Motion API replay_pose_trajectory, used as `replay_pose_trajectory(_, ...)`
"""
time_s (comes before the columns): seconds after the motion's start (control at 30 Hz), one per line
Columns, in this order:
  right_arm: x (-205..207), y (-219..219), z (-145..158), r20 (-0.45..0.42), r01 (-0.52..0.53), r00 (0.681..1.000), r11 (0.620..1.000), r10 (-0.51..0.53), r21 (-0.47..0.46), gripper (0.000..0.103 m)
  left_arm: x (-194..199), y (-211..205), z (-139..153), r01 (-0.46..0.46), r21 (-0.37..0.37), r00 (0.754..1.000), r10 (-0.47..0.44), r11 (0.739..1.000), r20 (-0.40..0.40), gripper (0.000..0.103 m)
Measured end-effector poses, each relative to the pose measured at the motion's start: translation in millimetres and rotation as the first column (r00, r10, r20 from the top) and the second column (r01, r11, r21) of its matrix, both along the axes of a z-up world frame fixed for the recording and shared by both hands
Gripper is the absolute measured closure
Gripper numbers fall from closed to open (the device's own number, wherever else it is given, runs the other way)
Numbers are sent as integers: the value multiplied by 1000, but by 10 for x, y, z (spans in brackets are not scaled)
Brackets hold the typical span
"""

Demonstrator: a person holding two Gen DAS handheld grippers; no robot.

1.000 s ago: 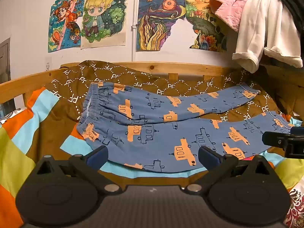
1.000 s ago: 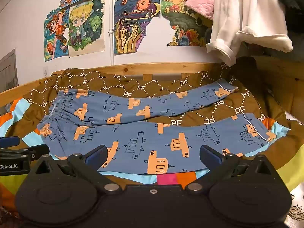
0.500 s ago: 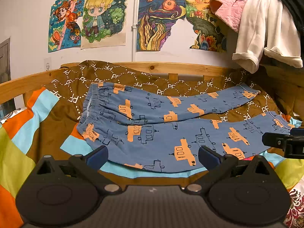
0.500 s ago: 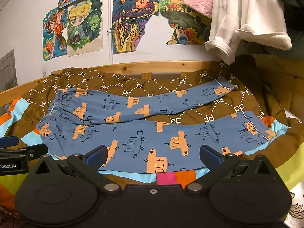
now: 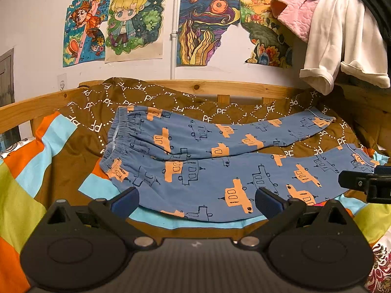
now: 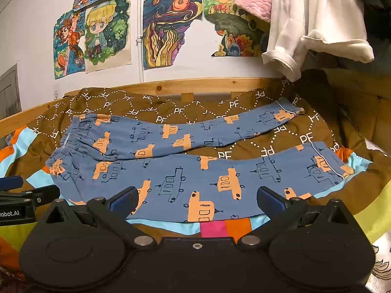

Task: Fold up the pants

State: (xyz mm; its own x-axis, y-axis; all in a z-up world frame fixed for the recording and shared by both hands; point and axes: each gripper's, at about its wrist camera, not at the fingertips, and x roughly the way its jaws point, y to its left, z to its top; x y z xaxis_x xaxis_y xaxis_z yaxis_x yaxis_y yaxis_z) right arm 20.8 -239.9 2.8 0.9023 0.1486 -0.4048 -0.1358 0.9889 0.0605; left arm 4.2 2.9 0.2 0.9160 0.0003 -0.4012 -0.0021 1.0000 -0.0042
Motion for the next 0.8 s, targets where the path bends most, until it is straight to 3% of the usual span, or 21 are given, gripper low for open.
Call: replay_pose_trajectory(0.8,-41,8,22,-4,1,1000,1000,-1,4,1,-40,9,-8,-2,-1,1000,2,1000,-3,0)
